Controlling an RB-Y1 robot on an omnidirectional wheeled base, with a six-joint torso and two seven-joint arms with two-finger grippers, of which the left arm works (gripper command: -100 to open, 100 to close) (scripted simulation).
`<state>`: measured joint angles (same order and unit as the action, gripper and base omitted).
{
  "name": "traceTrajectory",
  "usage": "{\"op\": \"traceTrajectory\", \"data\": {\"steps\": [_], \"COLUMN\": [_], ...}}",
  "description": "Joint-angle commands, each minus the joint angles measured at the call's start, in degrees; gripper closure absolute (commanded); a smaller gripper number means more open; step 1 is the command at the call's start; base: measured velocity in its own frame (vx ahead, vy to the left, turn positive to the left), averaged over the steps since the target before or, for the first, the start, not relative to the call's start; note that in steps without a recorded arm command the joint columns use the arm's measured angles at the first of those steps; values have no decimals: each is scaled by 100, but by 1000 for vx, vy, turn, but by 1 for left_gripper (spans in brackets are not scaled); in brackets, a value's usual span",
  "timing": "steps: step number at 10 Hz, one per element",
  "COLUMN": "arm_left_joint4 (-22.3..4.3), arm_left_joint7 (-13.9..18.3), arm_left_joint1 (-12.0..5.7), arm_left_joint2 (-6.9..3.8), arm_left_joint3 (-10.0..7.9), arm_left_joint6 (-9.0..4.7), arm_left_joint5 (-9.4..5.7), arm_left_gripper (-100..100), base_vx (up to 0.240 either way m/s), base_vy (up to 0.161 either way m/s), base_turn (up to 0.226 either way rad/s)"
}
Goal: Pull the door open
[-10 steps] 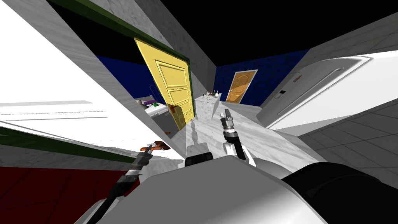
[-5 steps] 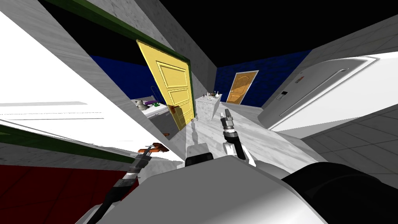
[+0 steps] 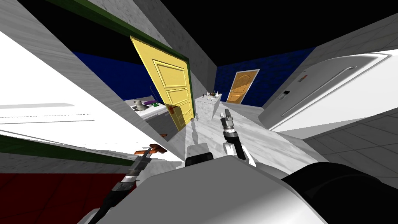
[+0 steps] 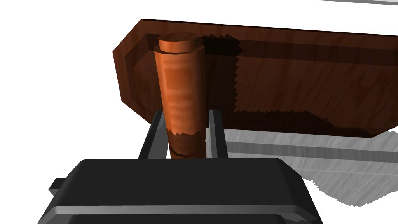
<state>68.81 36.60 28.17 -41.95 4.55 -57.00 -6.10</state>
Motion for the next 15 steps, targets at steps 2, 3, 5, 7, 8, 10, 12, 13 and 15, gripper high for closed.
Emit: {"op": "traceTrajectory", "data": {"steps": [2,3,5,7,8,10,12,13,15], "arm_left_joint4": [-82,-117,-177,-241,-287,-361,-438,-494,-578], "arm_left_joint7": [-10,-16,-28,-42,-51,-68,-85,-98,-117], "arm_left_joint1": [60,89,135,184,218,271,327,365,422], "arm_left_joint2": [37,41,47,54,59,67,74,79,87], "arm_left_joint3": [108,124,151,179,197,226,254,274,302], "arm_left_joint6": [-248,-363,-547,-738,-870,-1075,-1283,-1426,-1640], "arm_left_joint5": [79,103,143,184,212,257,302,332,378], "arm_left_gripper": [100,100,100,100,100,100,100,100,100], "base_vx": [34,24,49,39,46,49,46,38,40], "base_vy": [-42,-40,-48,-35,-39,-41,-30,-25,-42], "base_turn": [9,0,20,10,11,18,14,14,3]}}
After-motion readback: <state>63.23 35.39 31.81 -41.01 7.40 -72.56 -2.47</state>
